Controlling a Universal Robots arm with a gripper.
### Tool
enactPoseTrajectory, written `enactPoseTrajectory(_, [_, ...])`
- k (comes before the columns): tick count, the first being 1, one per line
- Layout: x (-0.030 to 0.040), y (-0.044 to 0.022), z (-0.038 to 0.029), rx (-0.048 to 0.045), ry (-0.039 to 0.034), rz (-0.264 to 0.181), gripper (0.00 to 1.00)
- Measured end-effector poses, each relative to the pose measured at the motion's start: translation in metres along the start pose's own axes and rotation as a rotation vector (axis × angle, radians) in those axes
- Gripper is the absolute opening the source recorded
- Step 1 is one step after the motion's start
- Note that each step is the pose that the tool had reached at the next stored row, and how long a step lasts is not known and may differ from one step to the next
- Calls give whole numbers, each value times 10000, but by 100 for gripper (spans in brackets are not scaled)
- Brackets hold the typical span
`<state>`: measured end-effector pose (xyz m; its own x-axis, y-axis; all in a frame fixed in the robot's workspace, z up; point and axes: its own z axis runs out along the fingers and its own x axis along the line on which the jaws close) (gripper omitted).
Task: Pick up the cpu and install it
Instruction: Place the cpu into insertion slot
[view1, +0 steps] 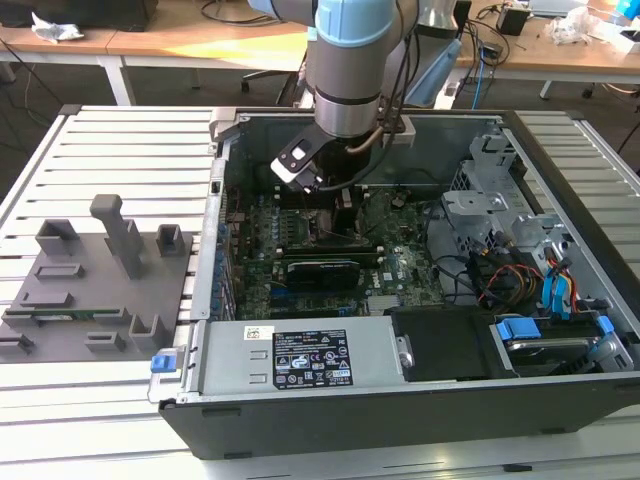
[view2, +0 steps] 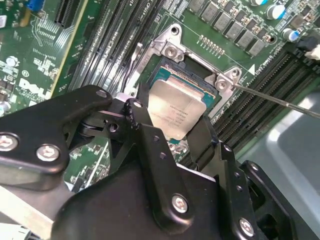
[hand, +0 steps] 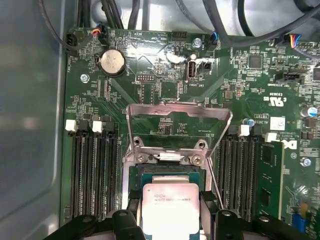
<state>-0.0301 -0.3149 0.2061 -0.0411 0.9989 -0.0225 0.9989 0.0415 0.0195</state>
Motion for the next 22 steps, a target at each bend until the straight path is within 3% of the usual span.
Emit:
enactPoseTrajectory(7, [1,-2,84,3,32,0,55])
enactPoseTrajectory(11, [2,-2,90,2,37,31,55])
enactPoseTrajectory(14, [2,-1,92,6,33,299,55])
enactPoseTrajectory(22, [2,-2,98,7,31,316,55])
